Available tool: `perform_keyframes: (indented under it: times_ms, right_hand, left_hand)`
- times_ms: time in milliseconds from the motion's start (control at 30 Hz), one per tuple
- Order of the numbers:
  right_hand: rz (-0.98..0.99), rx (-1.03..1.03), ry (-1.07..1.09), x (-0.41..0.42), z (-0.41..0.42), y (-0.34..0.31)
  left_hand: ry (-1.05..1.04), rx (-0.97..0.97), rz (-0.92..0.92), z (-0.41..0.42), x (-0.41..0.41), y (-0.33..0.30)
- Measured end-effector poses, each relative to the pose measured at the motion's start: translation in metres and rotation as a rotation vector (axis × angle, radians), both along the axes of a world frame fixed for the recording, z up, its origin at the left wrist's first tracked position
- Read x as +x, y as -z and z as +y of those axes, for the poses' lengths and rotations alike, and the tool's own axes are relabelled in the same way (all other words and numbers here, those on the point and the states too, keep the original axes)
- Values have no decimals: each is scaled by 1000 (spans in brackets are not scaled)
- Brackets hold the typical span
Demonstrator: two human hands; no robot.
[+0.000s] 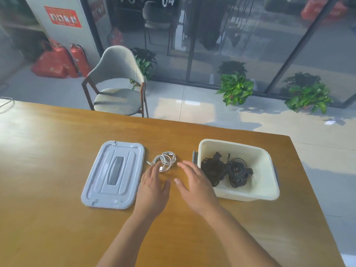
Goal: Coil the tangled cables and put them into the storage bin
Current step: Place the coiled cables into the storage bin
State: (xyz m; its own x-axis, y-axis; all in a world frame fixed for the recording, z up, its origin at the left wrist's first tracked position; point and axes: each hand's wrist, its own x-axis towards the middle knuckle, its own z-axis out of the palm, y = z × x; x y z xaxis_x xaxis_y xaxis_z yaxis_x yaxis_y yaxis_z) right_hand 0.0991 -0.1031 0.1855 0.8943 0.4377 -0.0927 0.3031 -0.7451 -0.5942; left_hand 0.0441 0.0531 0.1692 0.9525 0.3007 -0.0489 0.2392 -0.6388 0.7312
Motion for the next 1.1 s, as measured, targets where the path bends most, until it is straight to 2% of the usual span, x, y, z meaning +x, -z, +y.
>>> perform_keyframes:
  times_ms: [167, 400, 633, 900, 1100]
  right_hand:
    - [83, 11, -35, -4, 37, 19]
    - [183, -63, -33, 17, 63, 53]
    - [143, -166, -23, 55, 88, 80]
    - [114, -244, -79, 77, 106, 102]
    - [103, -304, -109, 80, 109, 114]
  left_hand:
    - [-75, -4, 59, 38, -14, 22]
    - [-35, 9, 138, 61, -3, 66]
    - [53, 235, 227, 66, 13, 112]
    - [24, 264, 129, 72, 16, 127]
    - [-71, 103, 27, 84, 8, 109]
